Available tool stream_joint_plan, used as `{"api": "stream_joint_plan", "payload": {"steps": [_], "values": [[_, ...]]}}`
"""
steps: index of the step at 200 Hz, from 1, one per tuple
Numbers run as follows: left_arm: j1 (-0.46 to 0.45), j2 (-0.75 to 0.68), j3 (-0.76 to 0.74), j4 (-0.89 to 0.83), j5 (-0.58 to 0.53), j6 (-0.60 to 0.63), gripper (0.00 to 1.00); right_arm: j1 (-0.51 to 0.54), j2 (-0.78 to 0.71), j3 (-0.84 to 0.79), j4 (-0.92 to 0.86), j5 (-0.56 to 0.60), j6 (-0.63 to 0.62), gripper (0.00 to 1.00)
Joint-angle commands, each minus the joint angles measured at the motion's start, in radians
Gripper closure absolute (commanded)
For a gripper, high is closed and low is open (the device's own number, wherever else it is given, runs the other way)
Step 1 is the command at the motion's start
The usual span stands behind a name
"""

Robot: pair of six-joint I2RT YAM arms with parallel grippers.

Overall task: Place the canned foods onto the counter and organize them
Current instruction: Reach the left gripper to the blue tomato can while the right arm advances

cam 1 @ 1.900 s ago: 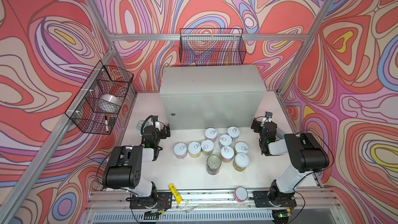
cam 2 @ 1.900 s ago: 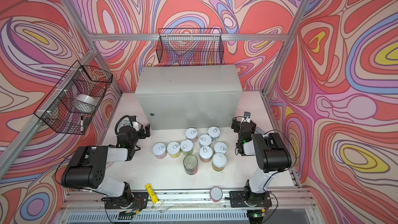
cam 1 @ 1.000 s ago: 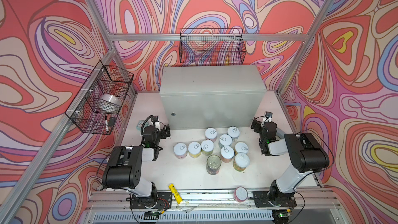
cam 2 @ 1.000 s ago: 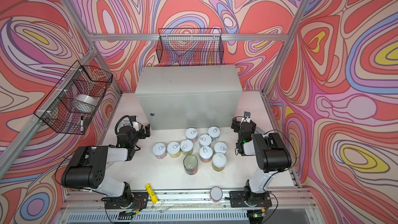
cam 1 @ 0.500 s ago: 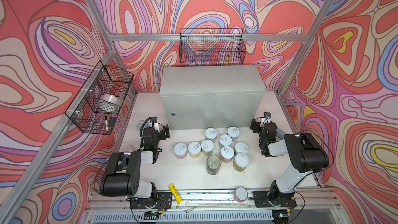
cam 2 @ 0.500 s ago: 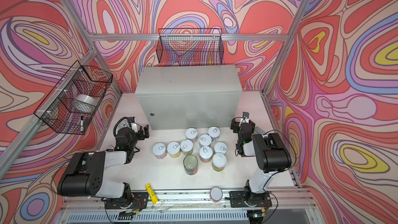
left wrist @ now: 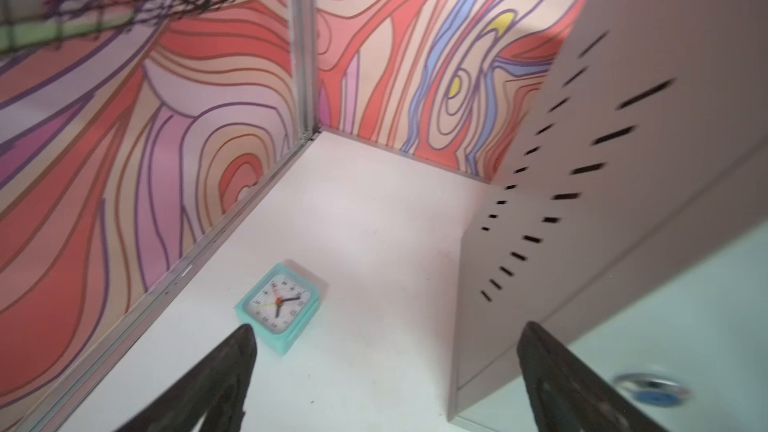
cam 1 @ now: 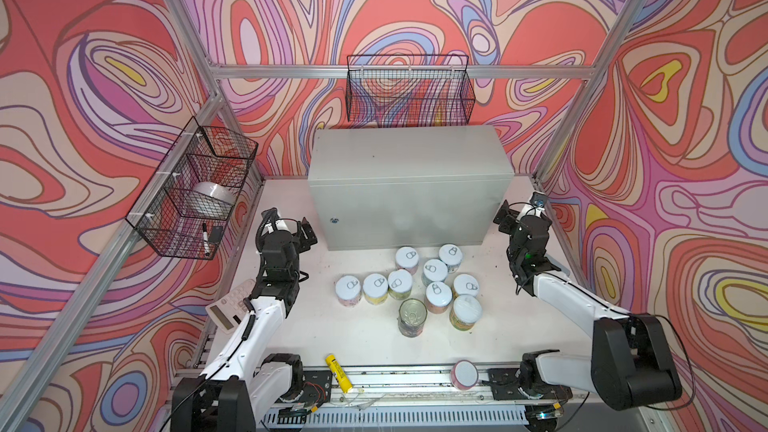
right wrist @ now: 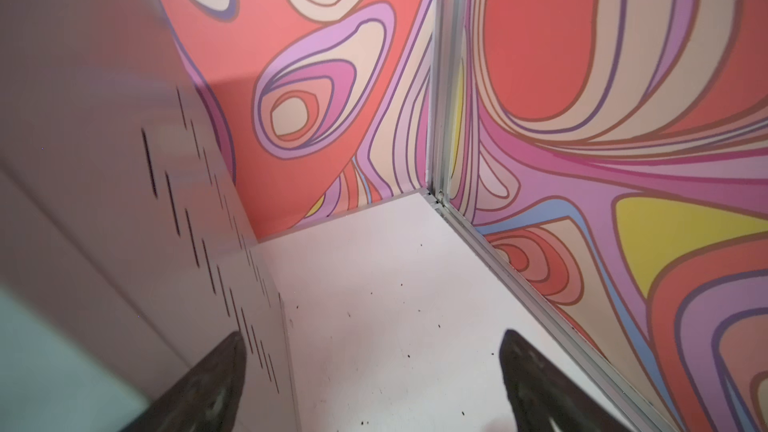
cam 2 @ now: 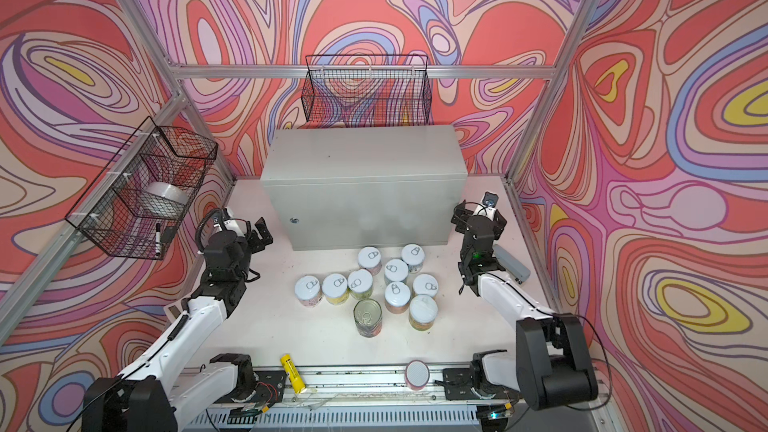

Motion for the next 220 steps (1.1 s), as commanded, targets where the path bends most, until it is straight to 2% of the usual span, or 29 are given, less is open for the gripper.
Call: {"api": "stream_joint_plan", "payload": {"steps": [1,8,21,33,68,95,107,132,144,191,220], "values": [[-0.055,-0.008,0.053,-0.23,0.001,-0.039,0.0,0.065,-0.055,0.035,-0.331,0.039,0.067,0.02],[-0.064,-0.023,0.064,-0.271,-0.001,-0.06,0.0,0.097,-0.074,0.047,-0.38,0.039,0.081,0.02],[-0.075,-0.068,0.081,-0.33,0.077,-0.087,0.0,0.15,-0.098,0.085,-0.506,0.032,0.127,0.02],[-0.121,-0.108,0.106,-0.396,0.115,-0.096,0.0,0.192,-0.124,0.117,-0.62,0.017,0.18,0.02],[-0.418,-0.182,0.205,-0.637,-0.001,-0.061,0.0,0.294,-0.242,0.142,-0.838,-0.058,0.259,0.02],[-0.592,-0.233,0.182,-0.673,0.054,-0.13,0.0,0.321,-0.342,0.134,-0.943,-0.184,0.279,0.02],[-0.712,-0.233,0.16,-0.667,-0.001,-0.147,0.0,0.326,-0.374,0.136,-0.985,-0.223,0.293,0.02],[-0.966,-0.155,0.166,-0.687,-0.186,-0.154,0.0,0.339,-0.424,0.135,-1.048,-0.281,0.313,0.02],[-1.055,-0.113,0.159,-0.663,-0.22,-0.163,0.0,0.346,-0.44,0.13,-1.071,-0.292,0.322,0.02],[-1.228,-0.001,0.078,-0.46,-0.216,-0.209,0.0,0.355,-0.517,0.089,-1.098,-0.304,0.34,0.02],[-1.25,0.03,0.038,-0.353,-0.18,-0.227,0.0,0.357,-0.528,0.08,-1.103,-0.309,0.339,0.02]]}}
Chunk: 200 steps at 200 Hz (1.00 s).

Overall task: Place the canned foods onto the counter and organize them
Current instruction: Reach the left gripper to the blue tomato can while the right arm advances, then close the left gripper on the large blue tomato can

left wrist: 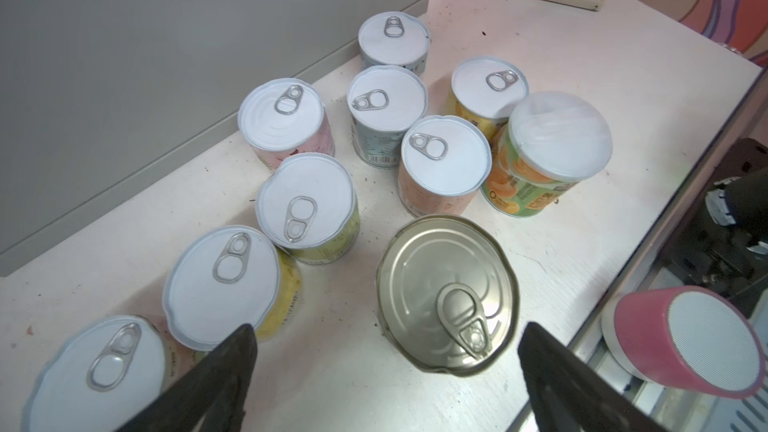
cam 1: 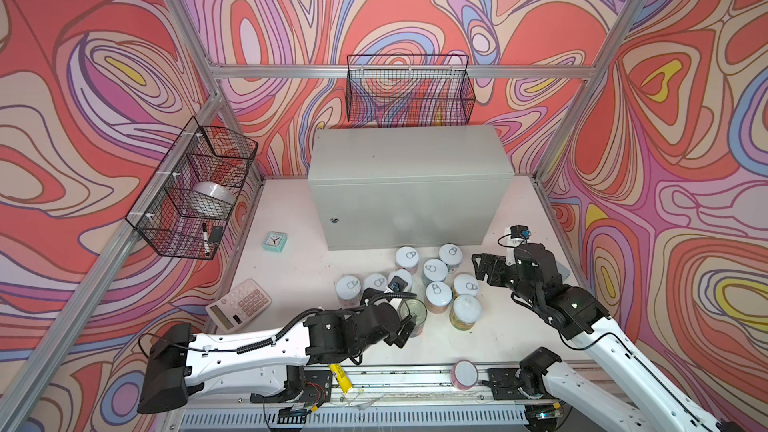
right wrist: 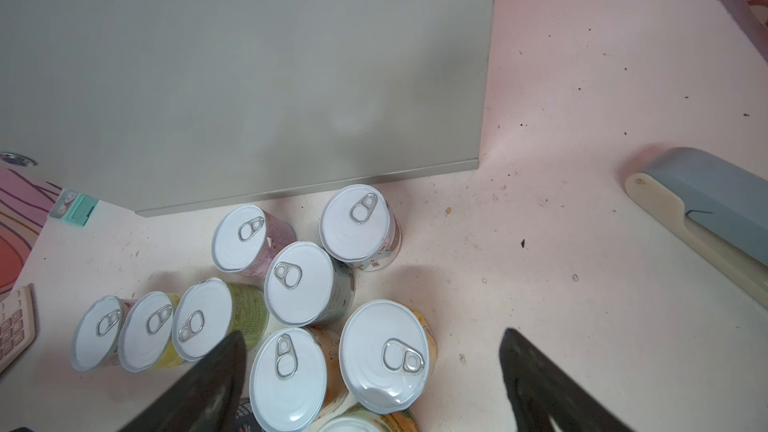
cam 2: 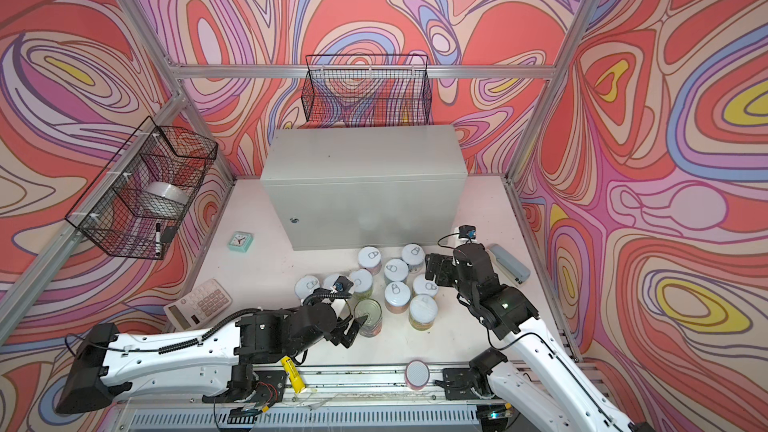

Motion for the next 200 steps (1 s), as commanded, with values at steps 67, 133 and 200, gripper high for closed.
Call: {"api": "stream_joint_plan", "payload": {"steps": [67,133,200], "values": [[-0.017,0.133,-0.043,0.235,0.007,-0.059,0.0,0.008,0.008,-0.061,0.033,-0.037,0.02,0.03],[-0.019,0.252,-0.082,0.354,-0.008,-0.099,0.0,0.007,0.039,-0.062,0.055,-0.032,0.01,0.04],[-0.018,0.386,-0.078,0.457,-0.134,-0.115,0.0,0.007,0.058,-0.051,0.07,-0.005,-0.002,0.05]]}}
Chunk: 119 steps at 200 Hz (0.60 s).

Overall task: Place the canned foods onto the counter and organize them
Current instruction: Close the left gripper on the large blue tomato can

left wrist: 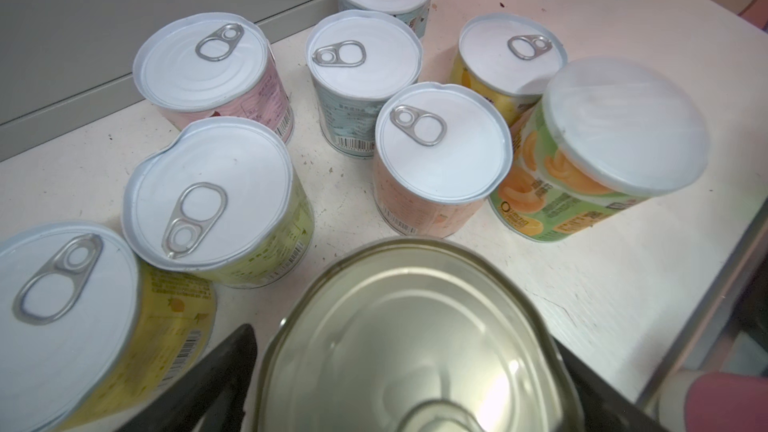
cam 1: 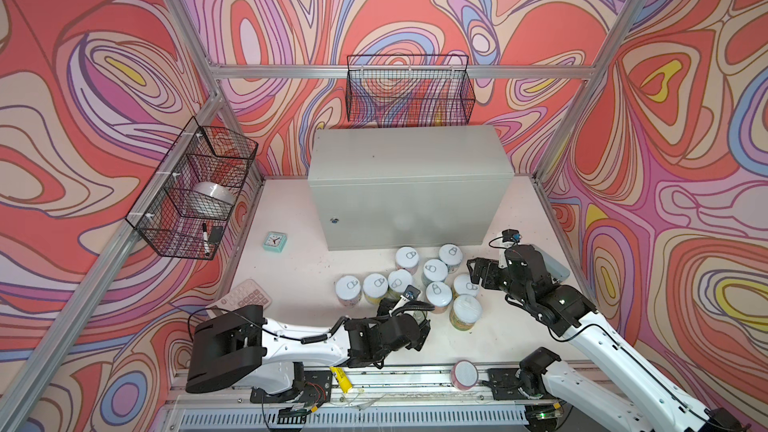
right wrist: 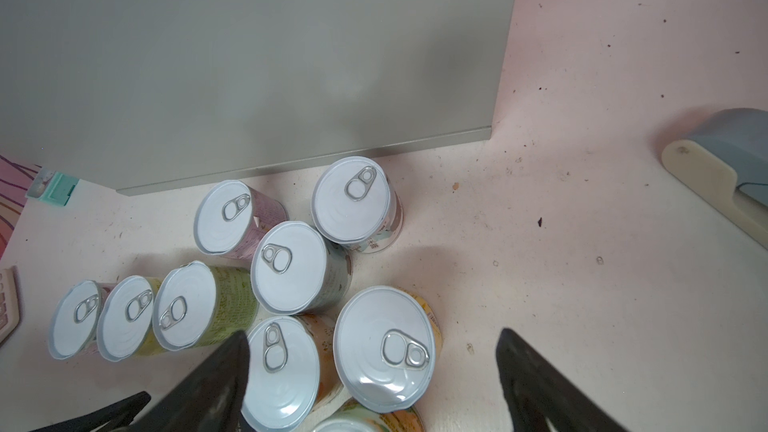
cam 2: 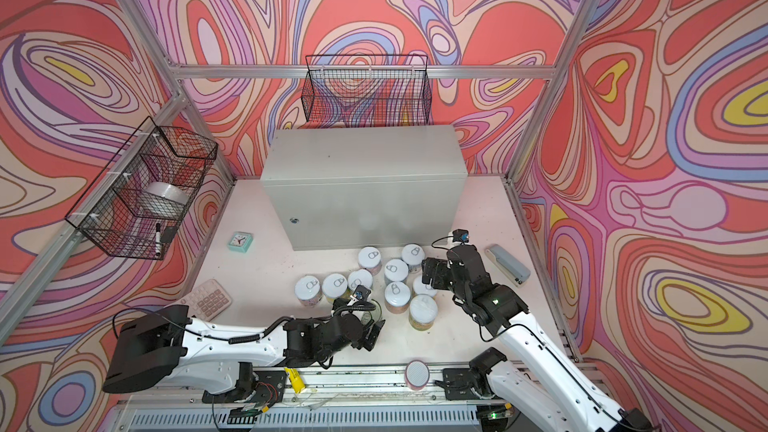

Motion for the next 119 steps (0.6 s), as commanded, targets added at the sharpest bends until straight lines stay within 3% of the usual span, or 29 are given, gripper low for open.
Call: {"api": "stream_joint_plan", "payload": {"steps": [1,119], "values": [[-0.003,0.042,0.01,0.051,-0.074,-0.023,0.0,0.007,0.002,0.005,0.017,0.023,-0.013,0.05],[0.006,0.133,0.029,0.082,-0.074,-0.053,0.0,0.007,-0.005,0.002,0.027,0.033,-0.022,0.09]]}}
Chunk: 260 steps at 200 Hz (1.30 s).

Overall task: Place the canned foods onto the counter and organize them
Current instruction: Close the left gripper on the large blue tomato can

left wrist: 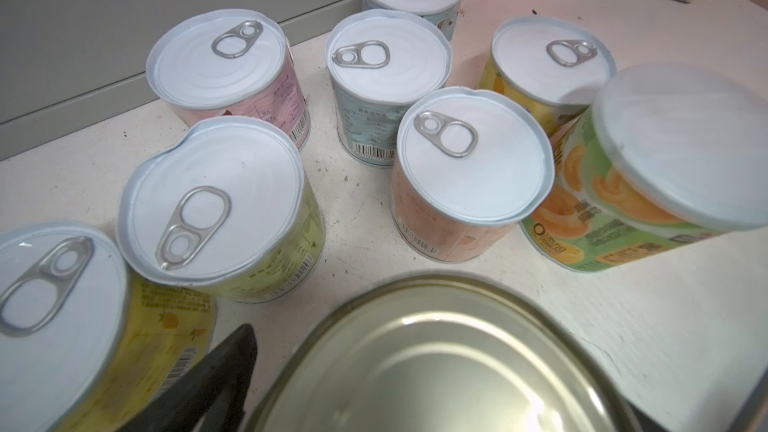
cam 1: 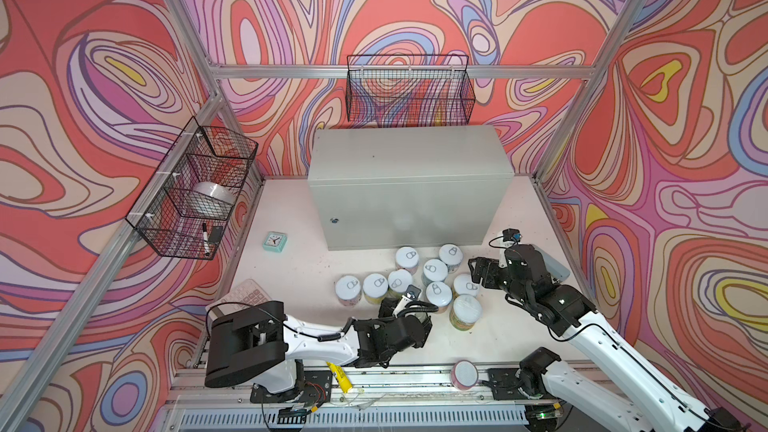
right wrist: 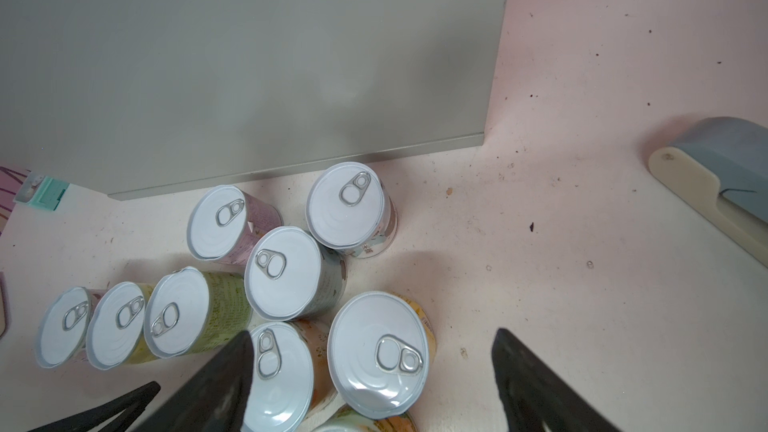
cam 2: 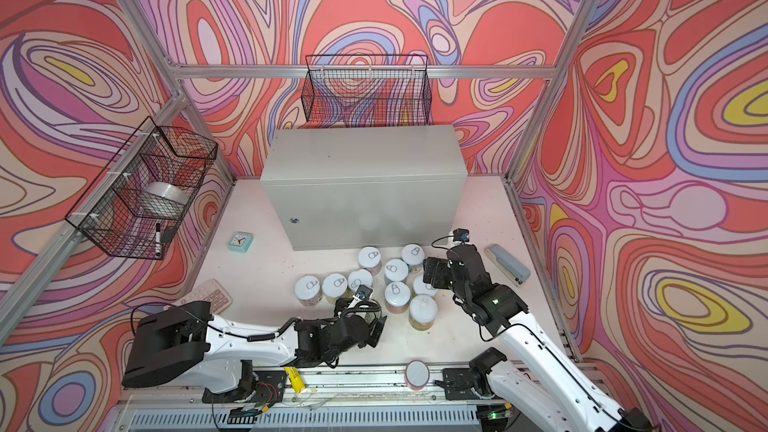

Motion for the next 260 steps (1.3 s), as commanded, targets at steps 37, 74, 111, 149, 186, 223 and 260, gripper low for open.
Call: {"api": "stream_joint_plan", "payload": {"steps": [37,74,111,149,186,223,260], "values": [[0.01,0.047,0.04,-0.019,-0.01,-0.037,0.02,0.006,-0.005,0.001,0.024,0.014,-0.02,0.11],[0.016,0.046,0.04,-0.022,-0.007,-0.043,0.12,0.007,-0.002,-0.006,0.032,0.011,-0.023,0.13],[0.015,0.046,0.044,-0.027,-0.007,-0.039,0.28,0.006,0.005,-0.005,0.045,0.006,-0.025,0.14],[0.016,0.05,0.058,-0.04,-0.002,-0.033,0.91,0.006,0.02,-0.004,0.058,-0.006,-0.027,0.14],[0.015,0.05,0.081,-0.06,0.015,-0.007,1.0,0.006,0.046,0.003,0.079,-0.02,-0.03,0.14],[0.016,-0.044,0.198,-0.277,0.005,0.035,1.0,0.007,0.085,0.033,0.091,-0.023,-0.041,0.14],[0.017,-0.177,0.359,-0.54,-0.019,0.091,1.0,0.006,0.121,0.056,0.138,-0.032,-0.034,0.15]]}}
